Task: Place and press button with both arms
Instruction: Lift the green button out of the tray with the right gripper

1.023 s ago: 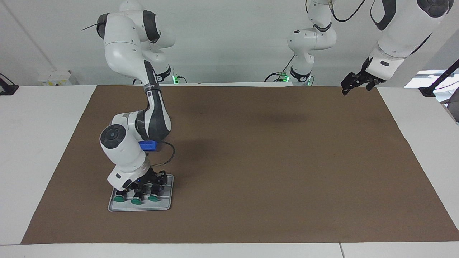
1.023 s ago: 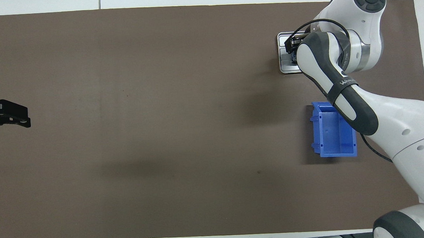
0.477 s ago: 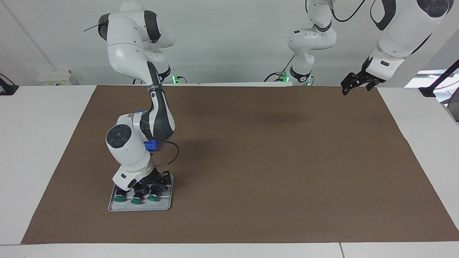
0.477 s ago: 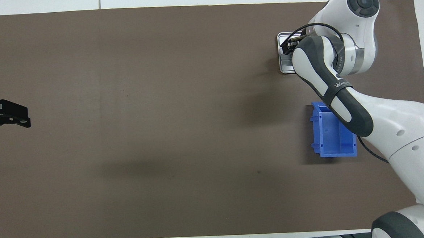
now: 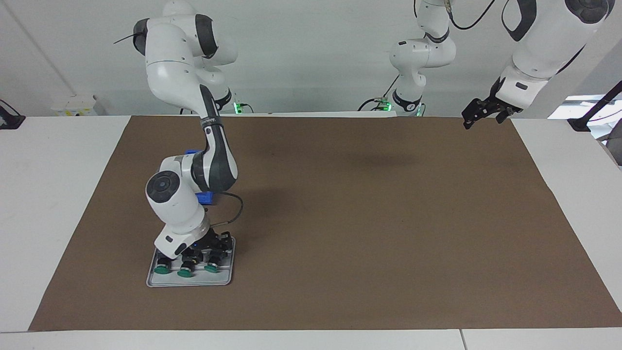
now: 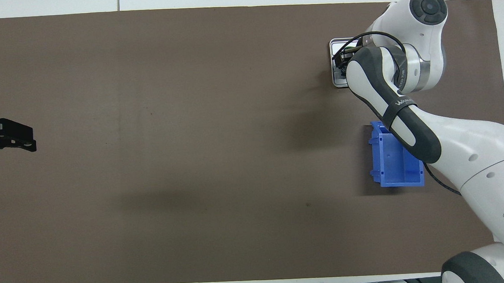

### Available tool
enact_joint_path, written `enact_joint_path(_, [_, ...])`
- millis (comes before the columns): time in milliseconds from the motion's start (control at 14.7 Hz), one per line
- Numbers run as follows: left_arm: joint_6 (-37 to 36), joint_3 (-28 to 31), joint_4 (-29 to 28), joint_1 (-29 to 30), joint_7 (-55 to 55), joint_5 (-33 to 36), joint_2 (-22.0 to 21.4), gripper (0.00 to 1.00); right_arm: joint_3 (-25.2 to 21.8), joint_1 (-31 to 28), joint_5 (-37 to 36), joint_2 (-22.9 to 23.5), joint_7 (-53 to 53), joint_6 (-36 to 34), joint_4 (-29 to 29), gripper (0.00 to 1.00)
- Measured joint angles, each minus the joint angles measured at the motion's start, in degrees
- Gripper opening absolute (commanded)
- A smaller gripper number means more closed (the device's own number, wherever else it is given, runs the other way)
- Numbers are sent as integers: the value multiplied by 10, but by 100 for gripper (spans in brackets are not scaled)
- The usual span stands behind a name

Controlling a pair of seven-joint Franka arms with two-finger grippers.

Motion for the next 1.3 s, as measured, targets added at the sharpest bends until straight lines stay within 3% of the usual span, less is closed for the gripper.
enact_joint_path(205, [0, 0, 0, 0, 0, 0, 0, 100, 0, 0, 0, 0, 0, 0, -3, 13])
enact_joint_path(341, [0, 0, 0, 0, 0, 0, 0, 100, 0, 0, 0, 0, 0, 0, -3, 0])
enact_joint_path(545, [0, 0, 0, 0, 0, 0, 0, 100, 0, 0, 0, -1, 0, -24, 6, 0])
enact_joint_path(682, [0, 0, 0, 0, 0, 0, 0, 100, 2, 7, 2, -5, 9, -88, 42, 0])
enact_joint_path(1023, [0, 0, 0, 0, 0, 0, 0, 100, 4, 96, 3, -50, 203, -228, 91, 0])
enact_joint_path(1295, [0, 0, 0, 0, 0, 0, 0, 100, 5, 194, 2, -59, 411, -255, 90, 0])
